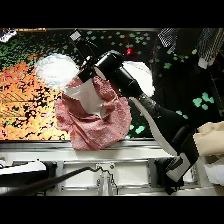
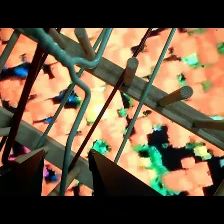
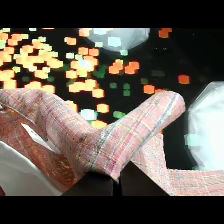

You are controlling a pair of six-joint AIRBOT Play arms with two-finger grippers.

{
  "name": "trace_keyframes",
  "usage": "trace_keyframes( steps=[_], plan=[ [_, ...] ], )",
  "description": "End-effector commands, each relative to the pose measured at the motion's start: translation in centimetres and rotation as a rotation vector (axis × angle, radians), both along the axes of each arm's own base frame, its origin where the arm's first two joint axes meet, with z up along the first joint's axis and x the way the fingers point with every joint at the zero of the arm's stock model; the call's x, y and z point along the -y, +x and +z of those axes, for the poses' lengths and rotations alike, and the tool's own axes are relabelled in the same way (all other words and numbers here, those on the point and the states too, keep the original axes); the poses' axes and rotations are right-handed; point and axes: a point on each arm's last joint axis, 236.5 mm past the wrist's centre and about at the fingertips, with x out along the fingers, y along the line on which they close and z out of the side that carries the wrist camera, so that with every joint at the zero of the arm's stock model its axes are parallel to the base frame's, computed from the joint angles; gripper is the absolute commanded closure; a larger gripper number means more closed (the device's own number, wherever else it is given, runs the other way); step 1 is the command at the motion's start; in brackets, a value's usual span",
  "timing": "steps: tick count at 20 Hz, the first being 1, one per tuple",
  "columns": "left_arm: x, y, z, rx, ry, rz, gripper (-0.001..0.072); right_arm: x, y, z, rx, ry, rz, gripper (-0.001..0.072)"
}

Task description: Fold the clothes and pants, and hang the long-sleeved shirts on hangers.

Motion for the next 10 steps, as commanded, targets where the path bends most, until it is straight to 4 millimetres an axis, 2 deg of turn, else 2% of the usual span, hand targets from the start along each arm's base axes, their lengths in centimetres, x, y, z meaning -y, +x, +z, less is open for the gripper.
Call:
trace_keyframes(
  steps=[1,5,8,10],
  plan=[
    [-0.09,0.56,-0.12,0.007,0.013,-0.013,0.0478,-0.12,-0.11,-0.05,-0.005,0.004,0.002,0.0689],
    [-0.89,0.79,-0.31,-0.002,0.052,-0.03,0.0484,-0.04,-0.21,-0.17,-0.01,-0.001,0.001,0.0689],
    [-0.99,0.78,-1.02,-0.028,0.058,-0.055,0.0655,-0.03,-0.18,-0.15,-0.009,-0.001,0.001,0.0689],
    [-0.95,1.09,-0.82,-0.033,0.075,-0.083,0.0692,-0.04,-0.18,-0.14,-0.009,0.0,0.001,0.0689]
  ],
)
